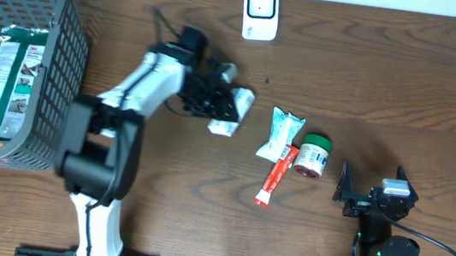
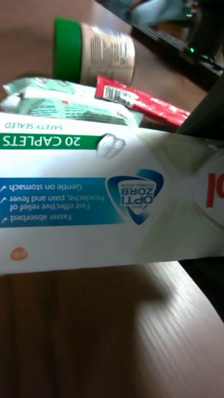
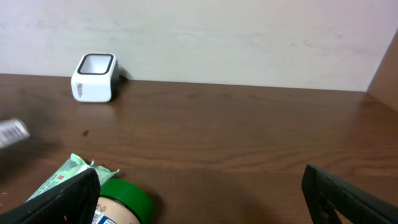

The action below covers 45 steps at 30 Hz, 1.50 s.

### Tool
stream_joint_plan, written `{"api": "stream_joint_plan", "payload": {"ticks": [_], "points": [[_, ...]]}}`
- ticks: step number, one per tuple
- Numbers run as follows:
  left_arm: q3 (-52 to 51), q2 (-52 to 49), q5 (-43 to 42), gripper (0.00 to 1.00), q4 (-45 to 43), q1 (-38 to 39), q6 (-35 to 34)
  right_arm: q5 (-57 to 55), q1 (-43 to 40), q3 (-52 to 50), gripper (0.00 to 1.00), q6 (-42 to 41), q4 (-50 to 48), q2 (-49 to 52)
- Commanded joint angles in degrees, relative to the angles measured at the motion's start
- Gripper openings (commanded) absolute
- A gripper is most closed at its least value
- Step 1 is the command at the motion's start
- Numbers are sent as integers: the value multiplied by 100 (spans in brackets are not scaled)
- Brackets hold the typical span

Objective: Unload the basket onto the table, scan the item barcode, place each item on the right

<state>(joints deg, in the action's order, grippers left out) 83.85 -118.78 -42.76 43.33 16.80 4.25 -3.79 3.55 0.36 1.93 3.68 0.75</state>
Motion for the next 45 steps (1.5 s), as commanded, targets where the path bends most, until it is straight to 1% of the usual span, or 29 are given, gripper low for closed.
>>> {"api": "stream_joint_plan", "payload": {"ticks": [1,5,6,9,10,11,15,19,21,22,24,25,29,31,32,35,39,42,45], "points": [[9,-286,-179,54,-227,321,-26,2,13,-7,99,31,22,0],[11,-446,-181,55,-588,671,-35,2,13,-7,99,28,22,0],[11,-428,-184,55,-748,756,-212,2,13,-7,99,31,22,0],[11,-417,-181,55,-898,765,-461,2,13,-7,99,31,22,0],[11,-417,-173,57,-901,763,-459,2,13,-7,99,31,22,0],[11,-417,-146,62,-896,752,-455,2,13,-7,99,31,22,0],[11,-417,-114,76,-876,752,-452,0,13,-7,99,31,22,0],[9,-417,-81,78,-837,809,-382,2,13,-7,99,31,22,0],[9,-417,323,79,-734,876,-389,2,13,-7,99,31,22,0],[9,-417,962,79,-549,986,-387,2,13,-7,99,31,22,0],[-2,-417,1523,80,-402,1102,-380,2,13,-7,99,31,22,0],[-7,-417,1803,80,-330,1226,-271,2,13,-7,99,31,22,0],[-9,-417,1908,81,-330,1456,-125,2,13,-7,99,31,22,0],[-9,-417,2203,81,-308,1539,-127,2,13,-7,99,31,22,0],[-13,-417,2540,81,-284,1604,-131,0,13,-7,99,31,22,0],[-39,-417,3051,80,-264,1703,-133,2,13,-7,99,31,22,0],[-140,-417,3628,74,-267,1746,-136,2,13,-7,99,31,22,0],[-256,-417,4131,72,-269,1725,-138,2,13,-7,99,31,22,0],[-297,-417,4347,71,-264,1668,-153,0,13,-7,99,31,22,0]]}}
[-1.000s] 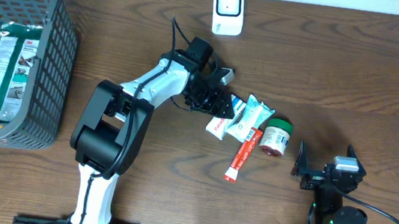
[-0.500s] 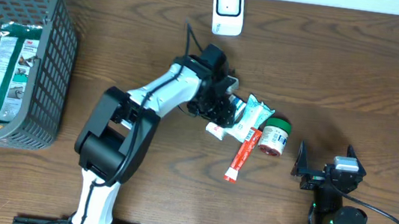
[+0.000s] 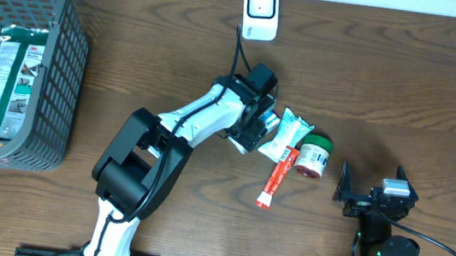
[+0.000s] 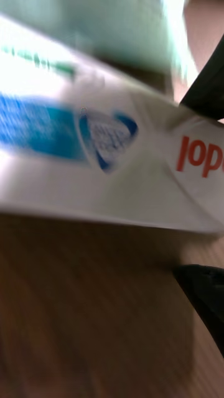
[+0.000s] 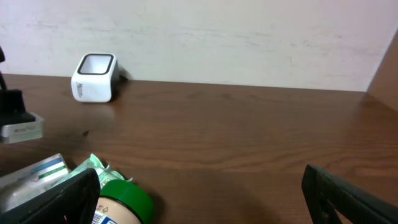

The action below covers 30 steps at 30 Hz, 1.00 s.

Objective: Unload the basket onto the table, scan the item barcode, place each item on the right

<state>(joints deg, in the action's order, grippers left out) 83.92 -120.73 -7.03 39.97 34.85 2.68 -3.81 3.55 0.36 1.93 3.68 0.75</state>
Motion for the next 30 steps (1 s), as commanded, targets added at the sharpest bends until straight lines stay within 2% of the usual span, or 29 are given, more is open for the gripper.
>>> {"api": "stream_joint_plan", "payload": {"ticks": [1,7,11,22,27,30], "points": [[-304,-223,754,71,70,-164,-11,2,13,-7,99,31,22,0],[-304,-223,459,63,74,-210,-103,4,13,-4,99,31,22,0],[-304,-223,293,54,72,-210,-103,2,13,-7,99,31,22,0],[-289,31,256,53,144,-212,-103,2,13,-4,99,31,22,0],[-280,302,-197,53,179,-282,-103,4,13,-7,99,31,22,0],[-280,435,-579,48,179,-413,-103,4,13,-7,99,31,22,0]]}}
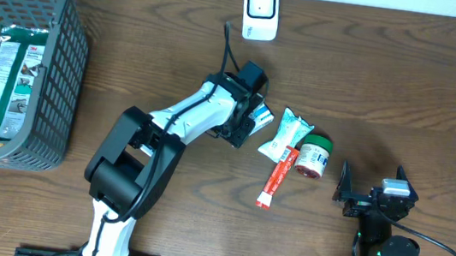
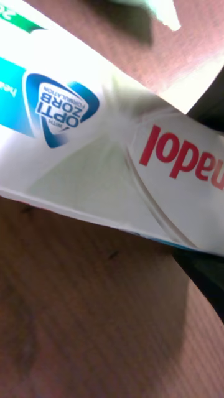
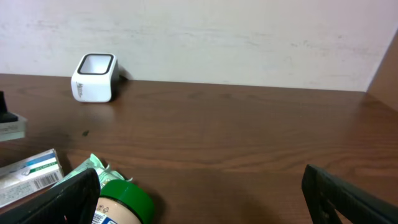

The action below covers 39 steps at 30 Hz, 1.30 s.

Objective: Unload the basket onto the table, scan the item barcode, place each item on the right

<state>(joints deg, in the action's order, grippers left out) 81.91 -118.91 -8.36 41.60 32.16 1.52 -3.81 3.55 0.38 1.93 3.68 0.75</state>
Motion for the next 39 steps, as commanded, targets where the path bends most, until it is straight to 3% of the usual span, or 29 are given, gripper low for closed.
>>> {"api": "stream_joint_plan", "payload": {"ticks": [1,7,14,17,21,26,39], "points": [[-79,267,-610,48,15,-205,13,4,13,-9,99,31,22,0],[-52,289,-1779,48,37,-664,15,4,13,-9,99,31,22,0],[-13,321,-4415,48,59,-1193,146,2,13,-9,99,31,22,0],[-15,321,-5119,48,103,-1182,188,4,13,-9,99,31,22,0],[-22,321,-5187,48,146,-1008,197,2,13,-9,99,31,22,0],[-74,319,-4544,49,114,-728,256,4,13,-9,99,31,22,0],[-343,319,-4402,49,52,-70,247,4,13,-9,99,28,22,0]]}}
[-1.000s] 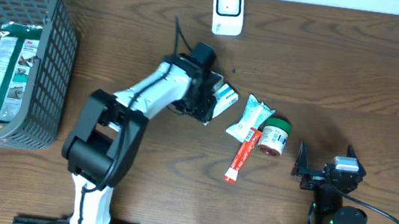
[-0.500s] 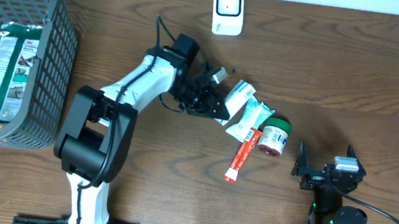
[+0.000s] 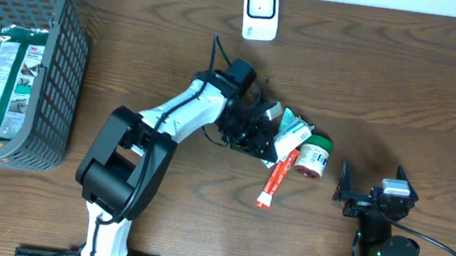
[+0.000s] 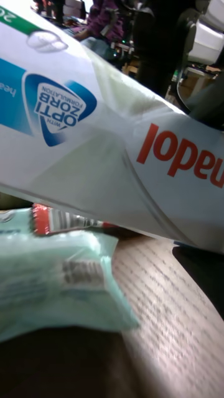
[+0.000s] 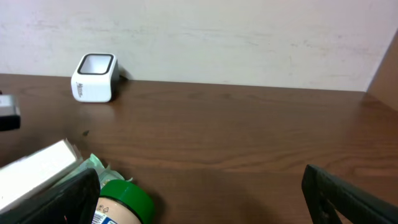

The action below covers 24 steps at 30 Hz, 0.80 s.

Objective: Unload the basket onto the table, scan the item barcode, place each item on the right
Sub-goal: 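Set the Panadol box down beside the jar and open the left gripper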

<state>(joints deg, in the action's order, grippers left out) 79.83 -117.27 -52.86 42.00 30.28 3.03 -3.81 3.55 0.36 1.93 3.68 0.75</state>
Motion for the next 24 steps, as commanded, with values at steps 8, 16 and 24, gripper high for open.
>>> {"api": "stream_joint_plan", "payload": {"ticks": [8,16,24], "points": [[-271,155,44,54,-203,398,94,2,13,-7,99,31,22,0],[-273,155,48,54,-481,494,-122,2,13,-7,99,31,22,0],[-271,155,48,68,-479,494,-122,2,13,-7,99,31,22,0]]}}
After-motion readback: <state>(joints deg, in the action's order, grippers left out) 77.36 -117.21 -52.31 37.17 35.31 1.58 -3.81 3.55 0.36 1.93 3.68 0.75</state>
